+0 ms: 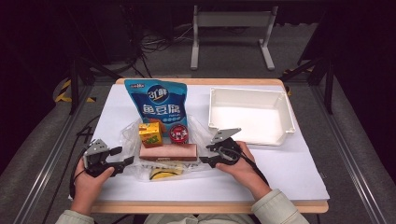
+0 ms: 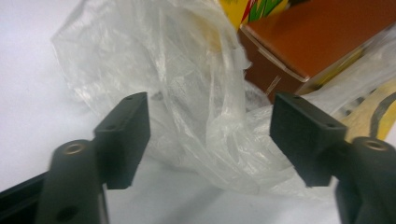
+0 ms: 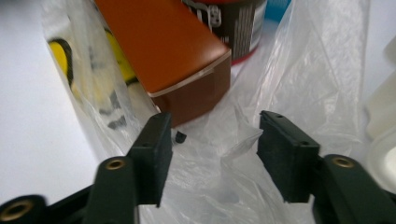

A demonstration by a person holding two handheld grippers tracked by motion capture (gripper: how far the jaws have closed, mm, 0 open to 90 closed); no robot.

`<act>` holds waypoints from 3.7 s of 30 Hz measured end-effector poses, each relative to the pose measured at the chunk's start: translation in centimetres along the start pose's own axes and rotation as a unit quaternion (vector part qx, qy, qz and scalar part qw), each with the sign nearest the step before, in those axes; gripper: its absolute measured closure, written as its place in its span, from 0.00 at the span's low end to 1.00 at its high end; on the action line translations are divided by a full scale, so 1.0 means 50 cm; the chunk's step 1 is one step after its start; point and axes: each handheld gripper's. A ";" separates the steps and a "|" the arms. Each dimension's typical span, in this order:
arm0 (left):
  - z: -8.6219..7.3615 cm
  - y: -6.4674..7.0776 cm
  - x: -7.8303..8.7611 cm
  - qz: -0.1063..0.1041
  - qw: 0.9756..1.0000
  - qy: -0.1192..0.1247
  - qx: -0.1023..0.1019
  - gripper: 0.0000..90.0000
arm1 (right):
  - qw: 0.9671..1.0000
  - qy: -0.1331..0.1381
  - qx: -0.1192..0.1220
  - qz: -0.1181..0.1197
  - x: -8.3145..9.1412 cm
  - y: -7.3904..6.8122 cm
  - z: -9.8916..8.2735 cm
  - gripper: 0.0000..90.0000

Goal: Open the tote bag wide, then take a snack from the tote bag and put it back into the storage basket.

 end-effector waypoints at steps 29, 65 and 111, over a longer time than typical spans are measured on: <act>-0.003 0.026 0.072 0.013 0.997 0.077 -0.010 0.18 | 0.990 0.137 0.014 0.042 0.120 -0.009 0.096 0.47; -0.027 0.048 0.090 0.026 0.998 0.050 -0.041 0.15 | 0.989 0.027 0.106 0.103 0.044 -0.034 0.241 0.51; -0.037 0.015 0.063 0.012 1.000 0.016 -0.019 0.16 | 0.980 -0.067 0.150 0.113 -0.106 -0.070 0.277 0.37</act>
Point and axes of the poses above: each handheld gripper's, and its own axes: x roughly backward along the jaws, z roughly out of its top, y roughly to its right, and after that the axes turned 4 degrees about -y, right-handed
